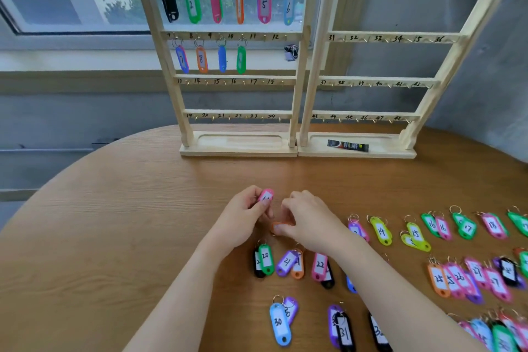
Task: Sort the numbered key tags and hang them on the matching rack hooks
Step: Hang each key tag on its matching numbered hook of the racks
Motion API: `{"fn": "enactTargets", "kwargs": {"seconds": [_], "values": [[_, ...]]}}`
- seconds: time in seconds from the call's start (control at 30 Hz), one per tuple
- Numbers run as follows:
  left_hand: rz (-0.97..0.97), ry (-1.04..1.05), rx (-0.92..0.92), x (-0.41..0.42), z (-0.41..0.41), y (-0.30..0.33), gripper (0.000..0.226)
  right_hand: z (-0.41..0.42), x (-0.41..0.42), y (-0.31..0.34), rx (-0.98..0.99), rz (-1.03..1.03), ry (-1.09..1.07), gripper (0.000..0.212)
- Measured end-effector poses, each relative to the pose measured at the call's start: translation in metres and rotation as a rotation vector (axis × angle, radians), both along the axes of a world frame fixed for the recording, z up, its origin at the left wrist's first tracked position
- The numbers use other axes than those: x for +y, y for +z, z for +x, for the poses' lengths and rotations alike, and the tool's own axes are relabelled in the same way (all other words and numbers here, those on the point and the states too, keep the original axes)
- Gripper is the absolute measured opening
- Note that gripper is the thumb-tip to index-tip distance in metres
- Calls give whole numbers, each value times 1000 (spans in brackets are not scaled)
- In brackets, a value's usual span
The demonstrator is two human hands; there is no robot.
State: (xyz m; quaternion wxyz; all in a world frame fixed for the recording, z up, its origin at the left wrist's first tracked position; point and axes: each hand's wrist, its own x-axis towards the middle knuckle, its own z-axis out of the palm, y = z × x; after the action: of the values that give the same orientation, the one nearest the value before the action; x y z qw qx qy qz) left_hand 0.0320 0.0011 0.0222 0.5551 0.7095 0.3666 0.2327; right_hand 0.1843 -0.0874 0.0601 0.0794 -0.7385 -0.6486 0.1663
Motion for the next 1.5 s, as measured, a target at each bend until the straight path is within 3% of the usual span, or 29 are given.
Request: {"fn": "enactTargets", "kwargs": {"seconds": [0.37, 0.57, 0.73, 1.13, 1.5], "values": [[-44, -68, 38, 1, -3, 9, 23, -6, 1, 6, -116, -69, 129, 25], [-124, -27, -19, 2, -5, 26, 27, 19, 6, 9, 434, 110, -111, 23], [-109, -34, -130, 9, 3, 48, 21, 28, 6, 35, 743, 260, -168, 19], [223, 14, -219, 39, 32, 145, 17, 38, 33, 81, 1044, 514, -159, 25], [350, 214, -213, 88, 60, 205, 13, 47, 76, 137, 1011, 633, -114, 25]]}}
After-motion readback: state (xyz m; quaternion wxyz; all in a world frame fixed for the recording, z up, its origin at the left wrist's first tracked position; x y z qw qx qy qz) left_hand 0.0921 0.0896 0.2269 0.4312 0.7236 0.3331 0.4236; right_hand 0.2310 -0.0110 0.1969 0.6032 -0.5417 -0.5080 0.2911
